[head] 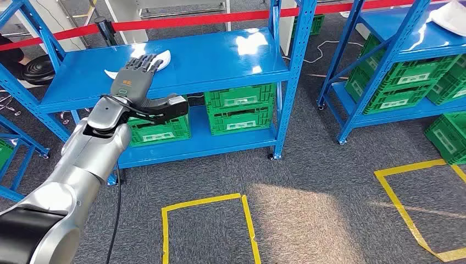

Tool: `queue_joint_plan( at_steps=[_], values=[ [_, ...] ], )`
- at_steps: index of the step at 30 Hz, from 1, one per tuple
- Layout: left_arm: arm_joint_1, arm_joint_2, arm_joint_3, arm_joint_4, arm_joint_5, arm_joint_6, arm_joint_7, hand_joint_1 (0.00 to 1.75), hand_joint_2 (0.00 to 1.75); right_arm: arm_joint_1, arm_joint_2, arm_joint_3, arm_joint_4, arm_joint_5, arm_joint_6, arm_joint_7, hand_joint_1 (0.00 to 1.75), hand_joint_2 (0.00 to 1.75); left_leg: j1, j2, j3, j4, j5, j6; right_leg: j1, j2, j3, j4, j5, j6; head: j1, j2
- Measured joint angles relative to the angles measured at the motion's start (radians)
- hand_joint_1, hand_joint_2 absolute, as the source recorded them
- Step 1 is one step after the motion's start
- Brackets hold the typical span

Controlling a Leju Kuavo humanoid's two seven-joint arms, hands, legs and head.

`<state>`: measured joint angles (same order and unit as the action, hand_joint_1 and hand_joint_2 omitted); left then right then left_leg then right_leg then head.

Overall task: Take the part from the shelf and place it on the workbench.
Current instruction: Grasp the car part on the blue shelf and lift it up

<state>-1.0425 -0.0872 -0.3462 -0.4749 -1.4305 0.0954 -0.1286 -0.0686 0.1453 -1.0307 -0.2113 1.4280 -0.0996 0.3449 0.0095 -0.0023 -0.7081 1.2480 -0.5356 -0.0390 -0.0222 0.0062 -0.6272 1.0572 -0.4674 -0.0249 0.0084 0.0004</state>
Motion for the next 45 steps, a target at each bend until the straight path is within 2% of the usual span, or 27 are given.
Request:
queue_joint_plan(
  at_steps=[2,4,6,9,11,13,14,15,17,19,21,24,25,27,28,29,30,31,32,34,35,38,40,41,43,44,45],
  values=[
    [-0.002,0.001,0.000,0.004,0.002,0.000,0.000,0.00,0.00,0.000,0.000,0.000,0.000,-0.003,-0.001,0.000,0.00,0.00,0.000,0.000,0.033,-0.077,0.039,0.001,-0.001,0.000,0.004,0.000,-0.003,0.005,0.000,0.000],
    [-0.007,0.001,0.000,0.011,0.005,0.000,0.000,0.00,0.00,-0.001,0.000,-0.003,0.000,-0.008,-0.002,0.000,0.00,0.00,-0.004,-0.001,0.080,-0.179,0.073,0.007,0.000,0.000,0.007,-0.001,-0.007,0.017,0.001,0.000],
    [-0.009,0.000,0.001,0.017,0.006,0.000,0.000,0.00,0.00,-0.003,0.000,-0.007,0.000,-0.011,-0.004,-0.001,0.00,0.00,-0.009,-0.003,0.093,-0.202,0.068,0.018,0.002,0.000,0.009,-0.007,-0.007,0.031,0.002,0.000],
    [-0.012,0.000,0.002,0.023,0.011,-0.003,0.004,0.00,0.00,-0.003,0.000,-0.014,0.000,-0.013,-0.004,0.000,0.00,0.00,-0.005,-0.004,0.101,-0.210,0.071,0.042,0.001,-0.002,0.004,0.009,-0.019,0.048,0.003,0.000],
    [-0.016,-0.001,0.004,0.026,0.016,-0.007,0.007,0.00,0.00,-0.002,0.000,-0.016,0.000,-0.012,-0.003,0.000,0.00,0.00,-0.005,-0.004,0.108,-0.214,0.070,0.054,0.001,-0.003,-0.047,0.107,-0.064,0.051,0.005,0.000],
    [-0.015,-0.001,0.007,0.032,0.019,-0.012,0.009,0.00,0.00,-0.002,0.000,-0.017,0.000,-0.011,-0.002,-0.003,0.00,0.00,-0.011,-0.004,0.112,-0.214,0.065,0.063,0.004,-0.003,-0.122,0.239,-0.108,0.051,0.006,0.000],
    [-0.012,0.000,0.009,0.034,0.020,-0.013,0.009,0.00,0.00,-0.002,0.000,-0.017,0.000,-0.010,-0.002,-0.003,0.00,0.00,-0.014,-0.004,0.115,-0.214,0.061,0.065,0.006,-0.003,-0.145,0.270,-0.107,0.049,0.006,0.000],
    [-0.011,0.000,0.009,0.036,0.020,-0.013,0.009,0.00,0.00,-0.001,0.000,-0.017,0.000,-0.010,-0.002,-0.004,0.00,0.00,-0.016,-0.005,0.119,-0.213,0.058,0.066,0.008,-0.003,-0.148,0.261,-0.086,0.046,0.006,0.000],
    [-0.010,0.001,0.011,0.036,0.021,-0.013,0.010,0.00,0.00,-0.001,-0.001,-0.017,0.000,-0.008,0.001,-0.003,0.00,0.00,-0.019,-0.006,0.130,-0.213,0.048,0.065,0.013,-0.003,-0.100,0.141,-0.009,0.034,0.006,0.000],
    [-0.011,0.004,0.016,0.037,0.024,-0.013,0.011,0.00,0.00,-0.002,-0.001,-0.017,0.000,-0.005,0.006,-0.004,0.00,0.00,-0.024,-0.006,0.136,-0.211,0.037,0.057,0.020,-0.006,-0.041,0.020,0.032,0.020,0.005,0.000],
    [-0.010,0.011,0.022,0.038,0.026,-0.012,0.011,0.00,0.00,-0.002,-0.002,-0.017,0.000,-0.004,0.011,-0.005,0.00,0.00,-0.025,-0.006,0.138,-0.212,0.031,0.048,0.024,-0.006,-0.022,-0.013,0.027,0.011,0.005,0.000],
    [-0.008,0.019,0.026,0.033,0.028,-0.008,0.010,0.00,0.00,-0.001,-0.001,-0.017,0.000,-0.003,0.013,0.005,0.00,0.00,-0.024,-0.005,0.140,-0.200,0.018,0.030,0.018,-0.005,-0.007,-0.023,0.023,-0.001,0.002,0.000],
    [-0.008,0.022,0.026,0.032,0.030,-0.007,0.010,0.00,0.00,-0.002,-0.001,-0.017,0.000,-0.003,0.013,0.013,0.00,0.00,-0.023,-0.004,0.126,-0.169,0.004,0.023,0.014,-0.005,0.002,-0.028,0.020,-0.006,0.000,0.000],
    [-0.005,0.027,0.027,0.033,0.031,-0.006,0.011,0.00,0.00,-0.003,-0.001,-0.017,0.000,-0.003,0.013,0.022,0.00,0.00,-0.014,-0.003,0.063,-0.054,-0.039,0.011,0.010,-0.006,0.016,-0.030,0.011,-0.012,-0.004,0.000],
    [-0.001,0.029,0.028,0.034,0.032,-0.006,0.012,0.00,0.00,-0.003,-0.001,-0.017,0.000,-0.003,0.014,0.022,0.00,0.00,-0.009,-0.003,0.023,0.007,-0.055,0.005,0.009,-0.006,0.021,-0.030,0.006,-0.011,-0.004,0.000],
    [0.004,0.031,0.028,0.035,0.032,-0.006,0.013,0.00,0.00,-0.003,-0.001,-0.017,0.000,-0.003,0.014,0.021,0.00,0.00,-0.005,-0.003,-0.007,0.045,-0.055,0.001,0.007,-0.005,0.027,-0.030,0.001,-0.010,-0.004,0.000],
    [0.008,0.033,0.028,0.035,0.032,-0.006,0.014,0.00,0.00,-0.002,-0.001,-0.017,0.000,-0.002,0.014,0.021,0.00,0.00,-0.001,-0.003,-0.021,0.049,-0.036,-0.003,0.005,-0.004,0.034,-0.029,-0.005,-0.007,-0.004,0.000],
    [0.010,0.035,0.029,0.035,0.033,-0.006,0.015,0.00,0.00,-0.002,-0.001,-0.017,0.000,0.000,0.014,0.022,0.00,0.00,0.003,-0.003,-0.015,0.014,0.002,-0.006,0.002,-0.003,0.042,-0.028,-0.012,-0.003,-0.004,0.000],
    [0.011,0.037,0.030,0.034,0.034,-0.006,0.015,0.00,0.00,-0.002,-0.001,-0.017,0.000,0.002,0.015,0.024,0.00,0.00,0.006,-0.002,0.008,-0.052,0.051,-0.009,-0.001,-0.002,0.051,-0.027,-0.019,0.002,-0.004,0.000],
    [0.009,0.040,0.032,0.034,0.038,-0.006,0.016,0.00,0.00,-0.003,-0.001,-0.017,0.000,0.006,0.016,0.023,0.00,0.00,0.006,-0.003,0.059,-0.172,0.106,-0.010,-0.003,-0.001,0.063,-0.025,-0.033,0.016,-0.005,0.000],
    [0.009,0.040,0.033,0.034,0.039,-0.006,0.016,0.00,0.00,-0.004,-0.001,-0.017,0.000,0.007,0.016,0.021,0.00,0.00,0.004,-0.004,0.073,-0.204,0.112,-0.005,-0.002,-0.001,0.066,-0.025,-0.037,0.024,-0.005,0.000],
    [0.010,0.042,0.035,0.032,0.040,-0.006,0.014,0.00,0.00,-0.006,-0.001,-0.017,0.000,0.009,0.016,0.017,0.00,0.00,0.001,-0.005,0.081,-0.217,0.100,0.021,-0.003,-0.002,0.070,-0.033,-0.042,0.043,-0.004,0.000],
    [0.009,0.044,0.036,0.028,0.041,-0.005,0.013,0.00,0.00,-0.006,-0.001,-0.017,0.000,0.010,0.016,0.018,0.00,0.00,0.003,-0.006,0.090,-0.223,0.097,0.038,-0.004,-0.004,0.054,0.004,-0.061,0.052,-0.002,0.000],
    [0.009,0.044,0.037,0.027,0.041,-0.004,0.012,0.00,0.00,-0.006,-0.001,-0.017,0.000,0.011,0.016,0.017,0.00,0.00,0.003,-0.006,0.095,-0.225,0.094,0.044,-0.003,-0.004,0.028,0.053,-0.081,0.053,-0.001,0.000],
    [0.012,0.043,0.040,0.028,0.042,-0.004,0.010,0.00,0.00,-0.006,-0.001,-0.017,0.000,0.011,0.016,0.006,0.00,0.00,-0.001,-0.006,0.103,-0.224,0.086,0.053,0.000,-0.004,-0.055,0.191,-0.124,0.053,0.001,0.000],
    [0.014,0.042,0.041,0.028,0.042,-0.004,0.010,0.00,0.00,-0.006,-0.001,-0.017,0.000,0.011,0.016,-0.001,0.00,0.00,-0.004,-0.006,0.107,-0.224,0.081,0.056,0.002,-0.004,-0.092,0.240,-0.129,0.052,0.001,0.000],
    [0.017,0.041,0.041,0.028,0.042,-0.004,0.010,0.00,0.00,-0.005,-0.001,-0.017,0.000,0.011,0.016,-0.006,0.00,0.00,-0.006,-0.006,0.113,-0.223,0.075,0.057,0.004,-0.004,-0.113,0.255,-0.114,0.049,0.001,0.000]
  ],
)
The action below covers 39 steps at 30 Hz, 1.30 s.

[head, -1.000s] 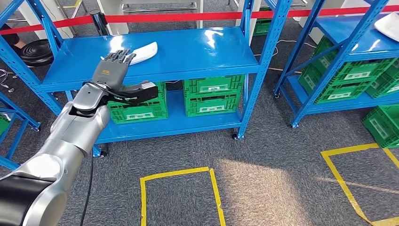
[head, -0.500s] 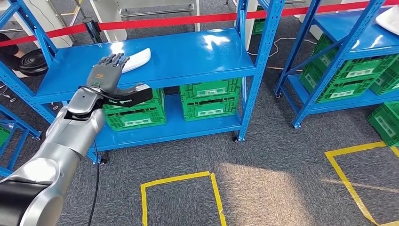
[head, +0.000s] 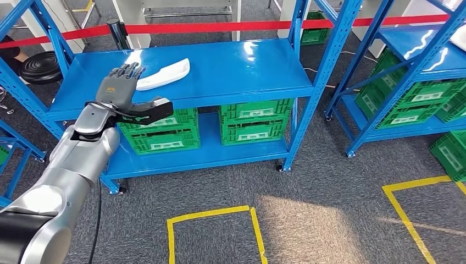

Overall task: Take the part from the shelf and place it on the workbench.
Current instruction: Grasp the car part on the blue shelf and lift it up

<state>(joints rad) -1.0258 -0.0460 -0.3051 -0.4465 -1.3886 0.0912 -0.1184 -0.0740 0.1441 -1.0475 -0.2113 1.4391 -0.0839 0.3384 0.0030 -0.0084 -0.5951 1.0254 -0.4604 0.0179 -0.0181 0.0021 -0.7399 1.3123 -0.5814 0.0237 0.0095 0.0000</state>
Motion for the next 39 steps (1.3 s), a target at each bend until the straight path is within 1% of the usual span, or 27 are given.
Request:
queue_joint_plan(
  at_steps=[1,3,4,5,7,9,10,11,13,14,15,16,17,18,19,20,21,25,27,29,30,31,32,33,35,36,39],
  values=[
    [0.001,-0.001,0.000,0.000,0.000,0.000,0.001,0.00,0.00,0.000,0.000,0.000,0.000,0.000,0.000,-0.003,0.00,0.00,-0.002,0.000,0.007,0.001,-0.006,0.000,0.003,0.000,-0.001,-0.024,0.033,-0.005,0.000,0.000],
    [0.001,-0.003,0.001,-0.001,0.000,0.000,0.005,0.00,0.00,0.001,0.000,0.000,0.000,0.002,0.000,-0.004,0.00,0.00,-0.004,-0.001,0.022,0.003,-0.020,-0.002,0.009,-0.001,0.043,-0.155,0.117,-0.018,0.000,0.000],
    [0.001,-0.003,0.002,-0.002,-0.001,0.001,0.008,0.00,0.00,0.001,0.000,0.000,0.000,0.004,0.000,-0.004,0.00,0.00,-0.007,-0.002,0.027,0.004,-0.027,-0.006,0.012,-0.002,0.069,-0.216,0.141,-0.023,0.000,0.000],
    [0.001,-0.003,0.003,-0.002,-0.001,0.002,0.011,0.00,0.00,0.000,0.000,0.000,0.000,0.006,0.000,-0.004,0.00,0.00,-0.009,-0.003,0.030,0.004,-0.033,-0.010,0.015,-0.003,0.087,-0.256,0.152,-0.028,-0.001,0.000],
    [0.001,-0.003,0.004,-0.003,-0.002,0.004,0.013,0.00,0.00,0.000,0.000,0.001,0.000,0.009,0.001,-0.004,0.00,0.00,-0.010,-0.004,0.034,0.002,-0.040,-0.021,0.019,-0.004,0.100,-0.277,0.145,-0.034,-0.001,0.000],
    [0.003,-0.002,0.006,-0.010,-0.002,0.006,0.013,0.00,0.00,0.000,0.001,0.002,0.000,0.011,0.003,-0.002,0.00,0.00,-0.009,-0.002,0.038,0.005,-0.048,-0.033,0.014,-0.003,0.111,-0.284,0.143,-0.043,-0.002,0.000],
    [0.003,0.000,0.008,-0.012,-0.002,0.007,0.013,0.00,0.00,0.000,0.001,0.002,0.000,0.012,0.003,0.001,0.00,0.00,-0.008,-0.002,0.030,0.026,-0.059,-0.040,0.011,-0.003,0.119,-0.288,0.141,-0.049,-0.004,0.000],
    [0.003,0.001,0.009,-0.015,-0.002,0.008,0.013,0.00,0.00,0.000,0.001,0.002,0.000,0.013,0.003,0.004,0.00,0.00,-0.007,0.000,0.011,0.066,-0.077,-0.046,0.007,-0.004,0.128,-0.292,0.138,-0.053,-0.006,0.000],
    [0.007,0.002,0.010,-0.014,-0.003,0.009,0.014,0.00,0.00,0.000,0.001,0.002,0.000,0.017,0.003,0.005,0.00,0.00,-0.001,0.002,-0.061,0.191,-0.121,-0.057,0.007,-0.003,0.138,-0.292,0.129,-0.058,-0.010,0.000],
    [0.012,0.002,0.010,-0.014,-0.003,0.009,0.014,0.00,0.00,0.000,0.001,0.003,0.000,0.019,0.003,0.003,0.00,0.00,0.001,0.002,-0.098,0.244,-0.131,-0.061,0.007,-0.003,0.143,-0.292,0.123,-0.058,-0.010,0.000],
    [0.018,0.003,0.010,-0.014,-0.004,0.009,0.014,0.00,0.00,0.000,0.001,0.003,0.000,0.019,0.003,0.003,0.00,0.00,0.004,0.002,-0.123,0.271,-0.125,-0.063,0.006,-0.002,0.149,-0.292,0.118,-0.057,-0.010,0.000],
    [0.022,0.003,0.011,-0.015,-0.005,0.009,0.013,0.00,0.00,0.001,0.001,0.003,0.000,0.019,0.003,0.004,0.00,0.00,0.006,0.002,-0.128,0.258,-0.098,-0.064,0.006,-0.001,0.157,-0.291,0.112,-0.056,-0.010,0.000],
    [0.024,0.003,0.011,-0.016,-0.006,0.009,0.013,0.00,0.00,0.002,0.001,0.003,0.000,0.018,0.003,0.005,0.00,0.00,0.007,0.003,-0.116,0.210,-0.055,-0.065,0.005,0.000,0.166,-0.291,0.105,-0.053,-0.010,0.000],
    [0.025,0.003,0.011,-0.017,-0.007,0.008,0.012,0.00,0.00,0.002,0.001,0.003,0.000,0.018,0.003,0.006,0.00,0.00,0.008,0.003,-0.092,0.141,-0.008,-0.064,0.004,0.001,0.174,-0.291,0.099,-0.049,-0.010,0.000],
    [0.024,0.003,0.011,-0.018,-0.007,0.008,0.012,0.00,0.00,0.002,0.001,0.003,0.000,0.017,0.003,0.006,0.00,0.00,0.007,0.003,-0.063,0.075,0.023,-0.063,0.005,0.002,0.180,-0.290,0.092,-0.043,-0.010,0.000],
    [0.023,0.002,0.012,-0.019,-0.008,0.008,0.011,0.00,0.00,0.001,0.001,0.003,0.000,0.017,0.003,0.005,0.00,0.00,0.006,0.003,-0.043,0.029,0.039,-0.057,0.006,0.002,0.183,-0.290,0.086,-0.037,-0.009,0.000],
    [0.024,0.002,0.012,-0.019,-0.008,0.007,0.010,0.00,0.00,0.000,0.001,0.003,0.000,0.016,0.002,0.004,0.00,0.00,0.004,0.002,-0.032,0.006,0.040,-0.051,0.007,0.003,0.184,-0.290,0.083,-0.031,-0.009,0.000],
    [0.025,0.003,0.014,-0.025,-0.009,0.006,0.010,0.00,0.00,-0.001,0.002,0.003,0.000,0.015,0.000,0.005,0.00,0.00,0.003,0.000,-0.019,-0.007,0.027,-0.019,0.006,0.001,0.181,-0.274,0.064,-0.008,-0.006,0.000],
    [0.024,0.002,0.014,-0.029,-0.010,0.006,0.009,0.00,0.00,0.000,0.002,0.003,0.000,0.014,0.000,0.005,0.00,0.00,0.005,-0.001,-0.009,-0.011,0.022,-0.006,0.004,0.001,0.132,-0.177,0.024,-0.001,-0.004,0.000],
    [0.027,0.001,0.014,-0.029,-0.011,0.006,0.008,0.00,0.00,0.000,0.002,0.003,0.000,0.013,0.000,-0.007,0.00,0.00,0.002,-0.001,-0.002,-0.009,0.013,0.000,0.004,0.001,0.049,-0.044,-0.015,0.002,-0.002,0.000],
    [0.030,0.001,0.014,-0.028,-0.012,0.005,0.007,0.00,0.00,0.000,0.002,0.003,0.000,0.012,0.000,-0.015,0.00,0.00,0.000,-0.001,0.002,-0.008,0.007,0.001,0.004,0.001,0.018,-0.008,-0.014,0.002,-0.002,0.000],
    [0.031,0.001,0.014,-0.028,-0.013,0.005,0.006,0.00,0.00,0.000,0.002,0.003,0.000,0.012,0.000,-0.021,0.00,0.00,0.000,-0.001,0.007,-0.006,0.001,0.000,0.004,0.001,0.007,-0.010,0.007,0.001,-0.002,0.000],
    [0.032,0.001,0.014,-0.028,-0.014,0.004,0.006,0.00,0.00,0.001,0.002,0.003,0.000,0.011,0.000,-0.024,0.00,0.00,-0.001,-0.001,0.014,-0.003,-0.006,-0.001,0.004,0.001,0.015,-0.050,0.046,-0.001,-0.002,0.000],
    [0.032,0.000,0.014,-0.029,-0.015,0.003,0.005,0.00,0.00,0.001,0.002,0.003,0.000,0.011,0.000,-0.024,0.00,0.00,-0.001,-0.001,0.021,-0.001,-0.014,-0.004,0.004,0.000,0.039,-0.121,0.093,-0.005,-0.002,0.000],
    [0.030,0.000,0.015,-0.029,-0.016,0.001,0.004,0.00,0.00,0.001,0.002,0.003,0.000,0.009,0.000,-0.025,0.00,0.00,-0.004,-0.002,0.030,0.003,-0.029,-0.013,0.008,-0.002,0.089,-0.241,0.142,-0.014,-0.002,0.000],
    [0.029,0.000,0.015,-0.029,-0.017,0.000,0.004,0.00,0.00,0.001,0.002,0.003,0.000,0.009,0.000,-0.025,0.00,0.00,-0.005,-0.003,0.032,0.004,-0.034,-0.019,0.010,-0.003,0.102,-0.269,0.145,-0.019,-0.003,0.000],
    [0.028,-0.001,0.015,-0.031,-0.018,-0.001,0.004,0.00,0.00,0.001,0.003,0.003,0.000,0.009,0.000,-0.024,0.00,0.00,-0.004,-0.003,0.036,0.001,-0.041,-0.036,0.011,-0.001,0.112,-0.279,0.136,-0.034,-0.003,0.000]
  ],
)
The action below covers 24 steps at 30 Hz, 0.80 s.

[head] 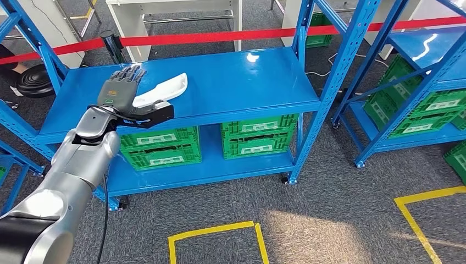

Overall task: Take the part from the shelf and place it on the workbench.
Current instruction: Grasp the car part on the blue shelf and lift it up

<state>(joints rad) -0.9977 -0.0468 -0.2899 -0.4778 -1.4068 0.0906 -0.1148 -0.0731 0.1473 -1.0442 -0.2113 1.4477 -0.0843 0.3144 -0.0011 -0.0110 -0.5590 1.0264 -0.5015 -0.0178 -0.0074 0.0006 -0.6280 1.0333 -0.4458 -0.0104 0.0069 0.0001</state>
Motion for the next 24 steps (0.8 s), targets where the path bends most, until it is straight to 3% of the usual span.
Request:
queue_joint_plan(
  at_steps=[2,5,6,7,8,10,12,15,17,18,20,21,22,23,24],
  values=[
    [-0.004,0.000,0.000,-0.003,-0.001,0.000,-0.001,0.00,0.00,0.000,0.001,0.000,0.000,0.000,-0.001,0.005,0.00,0.00,0.002,0.002,-0.017,0.040,-0.020,-0.013,-0.005,0.000,0.013,-0.008,-0.003,-0.013,-0.003,0.000],
    [-0.004,0.001,0.000,0.000,0.000,0.000,-0.005,0.00,0.00,0.000,0.002,0.000,0.000,0.005,-0.002,0.012,0.00,0.00,0.007,0.005,-0.121,0.220,-0.080,-0.028,-0.007,0.000,0.031,-0.010,-0.016,-0.022,-0.006,0.000],
    [-0.001,0.001,0.000,0.002,0.001,0.000,-0.006,0.00,0.00,0.001,0.002,0.000,0.000,0.006,-0.002,0.012,0.00,0.00,0.008,0.005,-0.154,0.263,-0.083,-0.030,-0.007,0.001,0.038,-0.010,-0.022,-0.022,-0.006,0.000],
    [0.002,0.001,0.000,0.004,0.002,0.000,-0.007,0.00,0.00,0.002,0.003,0.000,0.000,0.007,-0.002,0.013,0.00,0.00,0.010,0.005,-0.172,0.275,-0.066,-0.031,-0.008,0.002,0.046,-0.010,-0.028,-0.021,-0.006,0.000],
    [0.003,0.001,0.000,0.005,0.002,-0.001,-0.007,0.00,0.00,0.002,0.003,0.000,0.000,0.007,-0.002,0.013,0.00,0.00,0.011,0.005,-0.169,0.242,-0.028,-0.031,-0.008,0.003,0.056,-0.010,-0.035,-0.019,-0.006,0.000],
    [0.001,0.001,0.000,0.006,0.002,-0.001,-0.007,0.00,0.00,0.003,0.004,0.000,0.000,0.008,-0.002,0.013,0.00,0.00,0.011,0.006,-0.123,0.112,0.060,-0.029,-0.008,0.004,0.075,-0.009,-0.051,-0.012,-0.006,0.000],
    [-0.002,0.001,0.000,0.006,0.002,-0.002,-0.006,0.00,0.00,0.001,0.004,0.000,0.000,0.008,-0.002,0.010,0.00,0.00,0.008,0.005,-0.083,0.019,0.090,-0.019,-0.006,0.005,0.083,-0.008,-0.063,0.000,-0.006,0.000],
    [-0.002,0.002,0.000,0.005,0.002,-0.004,-0.004,0.00,0.00,-0.001,0.004,0.000,0.000,0.009,-0.002,0.009,0.00,0.00,0.005,0.002,-0.073,0.003,0.077,0.005,-0.005,0.005,0.084,-0.012,-0.070,0.017,-0.005,0.000],
    [-0.005,0.003,0.001,0.002,0.003,-0.004,-0.003,0.00,0.00,0.000,0.004,0.000,0.000,0.009,-0.002,0.011,0.00,0.00,0.008,0.002,-0.066,-0.001,0.072,0.019,-0.006,0.003,0.070,0.022,-0.088,0.027,-0.003,0.000],
    [-0.007,0.002,0.001,0.001,0.003,-0.004,-0.002,0.00,0.00,0.000,0.004,0.000,0.000,0.010,-0.002,0.012,0.00,0.00,0.009,0.001,-0.061,-0.003,0.069,0.025,-0.007,0.003,0.044,0.070,-0.108,0.031,-0.002,0.000],
    [-0.007,0.001,0.001,0.002,0.003,-0.007,-0.002,0.00,0.00,0.000,0.004,0.000,0.000,0.010,-0.002,0.002,0.00,0.00,0.007,0.001,-0.056,-0.002,0.062,0.033,-0.006,0.003,-0.039,0.205,-0.150,0.033,0.000,0.000],
    [-0.006,0.001,0.001,0.004,0.003,-0.008,-0.002,0.00,0.00,0.000,0.004,0.000,0.000,0.010,-0.002,-0.012,0.00,0.00,0.005,0.001,-0.053,-0.001,0.057,0.034,-0.006,0.003,-0.078,0.258,-0.158,0.033,0.000,0.000],
    [-0.004,0.001,0.001,0.005,0.003,-0.010,-0.002,0.00,0.00,0.000,0.004,0.000,0.000,0.010,-0.002,-0.030,0.00,0.00,0.004,0.001,-0.050,0.001,0.053,0.035,-0.006,0.003,-0.101,0.277,-0.147,0.032,0.000,0.000],
    [-0.003,0.001,0.001,0.005,0.003,-0.011,-0.002,0.00,0.00,0.000,0.004,0.000,0.000,0.010,-0.002,-0.049,0.00,0.00,0.002,0.001,-0.044,0.002,0.047,0.034,-0.005,0.003,-0.104,0.258,-0.117,0.029,0.000,0.000],
    [-0.003,0.000,0.001,0.005,0.003,-0.011,-0.002,0.00,0.00,0.000,0.004,0.000,0.000,0.011,-0.002,-0.062,0.00,0.00,0.002,0.000,-0.037,0.004,0.041,0.033,-0.004,0.003,-0.087,0.201,-0.072,0.025,0.000,0.000]
  ],
)
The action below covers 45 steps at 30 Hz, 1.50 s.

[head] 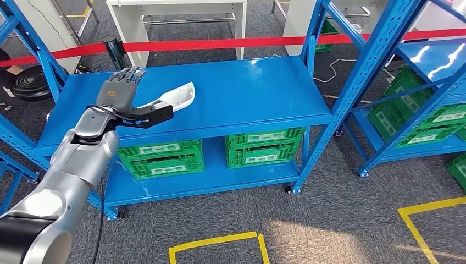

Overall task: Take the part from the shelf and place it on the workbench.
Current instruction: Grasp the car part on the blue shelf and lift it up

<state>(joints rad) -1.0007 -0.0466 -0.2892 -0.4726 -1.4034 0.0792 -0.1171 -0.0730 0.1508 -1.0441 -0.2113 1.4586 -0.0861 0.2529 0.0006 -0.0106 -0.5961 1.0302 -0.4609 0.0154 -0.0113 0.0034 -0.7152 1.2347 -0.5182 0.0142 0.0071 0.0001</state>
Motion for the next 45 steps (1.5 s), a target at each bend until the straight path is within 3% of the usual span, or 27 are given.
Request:
queue_joint_plan(
  at_steps=[2,4,9,17,21,31,45],
  values=[
    [-0.001,-0.001,0.000,0.000,0.000,-0.001,0.000,0.00,0.00,0.001,0.000,0.000,0.000,0.001,0.000,-0.009,0.00,0.00,-0.002,-0.001,0.012,0.002,-0.012,-0.006,0.005,-0.001,0.051,-0.132,0.069,-0.012,0.000,0.000],
    [-0.003,0.000,0.000,0.001,0.001,-0.012,-0.006,0.00,0.00,0.001,0.000,0.000,0.000,0.002,0.001,-0.010,0.00,0.00,-0.004,-0.002,0.015,0.001,-0.018,-0.016,0.010,-0.001,0.078,-0.192,0.081,-0.021,-0.001,0.000],
    [-0.008,0.001,0.000,0.013,0.006,-0.080,-0.047,0.00,0.00,0.003,0.000,0.000,0.000,0.004,0.003,0.000,0.00,0.00,-0.007,-0.002,0.021,-0.008,-0.018,-0.013,0.010,0.003,0.084,-0.204,0.078,-0.021,-0.002,0.000],
    [-0.018,0.000,0.000,0.031,0.015,-0.105,-0.073,0.00,0.00,0.003,0.000,0.000,0.000,0.005,0.003,0.005,0.00,0.00,-0.007,0.000,0.031,-0.021,-0.018,-0.027,0.010,0.003,0.088,-0.204,0.072,-0.030,-0.002,0.000],
    [-0.016,-0.009,-0.001,0.044,0.020,-0.130,-0.123,0.00,1.75,0.002,0.000,0.000,0.000,0.007,0.002,0.005,0.00,0.00,-0.007,0.000,0.032,-0.021,-0.018,-0.031,0.010,0.003,0.089,-0.204,0.072,-0.030,-0.001,0.000],
    [0.012,-0.014,-0.034,0.103,0.032,-0.218,-0.152,0.00,1.75,0.003,0.000,0.008,0.000,0.016,0.003,0.005,0.00,0.00,-0.007,0.000,0.033,-0.021,-0.018,-0.031,0.006,0.003,0.091,-0.205,0.072,-0.030,-0.001,0.000],
    [0.053,-0.013,-0.052,0.135,0.074,-0.161,-0.146,0.00,1.75,0.003,0.000,0.017,0.000,0.006,0.001,0.005,0.00,0.00,-0.007,-0.001,0.033,-0.021,-0.018,-0.031,0.006,0.002,0.092,-0.206,0.072,-0.030,-0.001,0.000]
  ],
)
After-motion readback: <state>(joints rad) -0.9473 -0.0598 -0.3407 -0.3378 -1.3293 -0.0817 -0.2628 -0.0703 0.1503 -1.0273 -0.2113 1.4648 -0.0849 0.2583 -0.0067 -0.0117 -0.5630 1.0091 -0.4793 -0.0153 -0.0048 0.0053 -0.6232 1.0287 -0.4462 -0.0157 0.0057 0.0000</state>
